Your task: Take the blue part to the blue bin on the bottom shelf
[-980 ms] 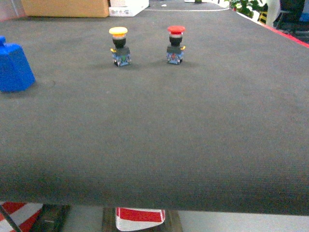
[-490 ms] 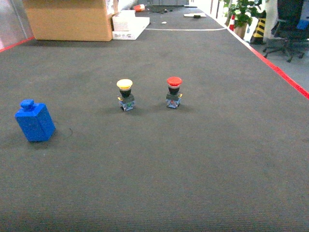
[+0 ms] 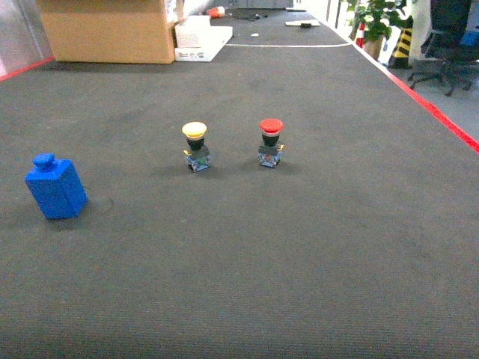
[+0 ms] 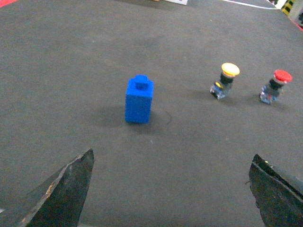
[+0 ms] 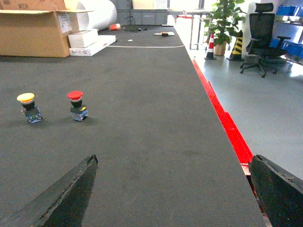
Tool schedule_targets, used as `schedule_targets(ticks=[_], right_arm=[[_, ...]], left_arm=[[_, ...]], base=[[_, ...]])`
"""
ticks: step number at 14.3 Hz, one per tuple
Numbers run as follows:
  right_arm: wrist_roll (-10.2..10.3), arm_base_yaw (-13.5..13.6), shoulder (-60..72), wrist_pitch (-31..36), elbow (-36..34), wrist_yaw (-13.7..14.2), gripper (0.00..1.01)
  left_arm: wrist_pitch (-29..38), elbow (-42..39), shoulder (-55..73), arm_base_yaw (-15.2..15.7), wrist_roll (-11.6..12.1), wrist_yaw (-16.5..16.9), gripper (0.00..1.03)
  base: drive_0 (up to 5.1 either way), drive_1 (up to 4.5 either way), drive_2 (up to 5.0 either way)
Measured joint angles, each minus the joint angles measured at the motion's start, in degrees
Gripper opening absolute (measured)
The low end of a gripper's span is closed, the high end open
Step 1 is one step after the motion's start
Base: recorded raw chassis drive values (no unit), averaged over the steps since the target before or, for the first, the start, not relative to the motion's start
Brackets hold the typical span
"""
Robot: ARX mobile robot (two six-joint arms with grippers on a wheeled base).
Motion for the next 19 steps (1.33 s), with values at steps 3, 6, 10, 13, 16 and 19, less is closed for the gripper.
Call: schedule_targets(ticks=[3,6,10,13,16,19], right_arm=[[0.0,0.0,0.0,0.02,0.0,-0.02,0.98],[0.02,0.0,0.0,0.02,0.0,-0.02,0.98],[0.0,0.0,0.0,0.02,0.0,-0.02,0.98],[0.0,0.0,0.0,0.0,0.0,-0.02,0.98],[0.0,0.0,0.0,0.02,0.0,-0.02,0.98],[0.0,0.0,0.0,0.02,0.0,-0.02,0.98]], left_arm=[[21.81,14.8,37.35,3.48,-1.44,0.81,0.98],[27.54,28.74,64.46,4.44,3.28,2.86,0.98],[29.05,33.53,73.75,5.18,6.75,2.16,0.98],[29.16,38.73,79.45,5.62,7.13,1.33,0.98],[29.09,43.78,86.12,5.92,7.54,0.35,0.98],[27.56,46.66,89.18,6.4,7.54,1.57,0.79]], base=[[0.0,0.0,0.0],[0.0,0.0,0.0],[0.0,0.0,0.0],[0.0,0.0,0.0],[0.0,0.0,0.0],[0.0,0.0,0.0]])
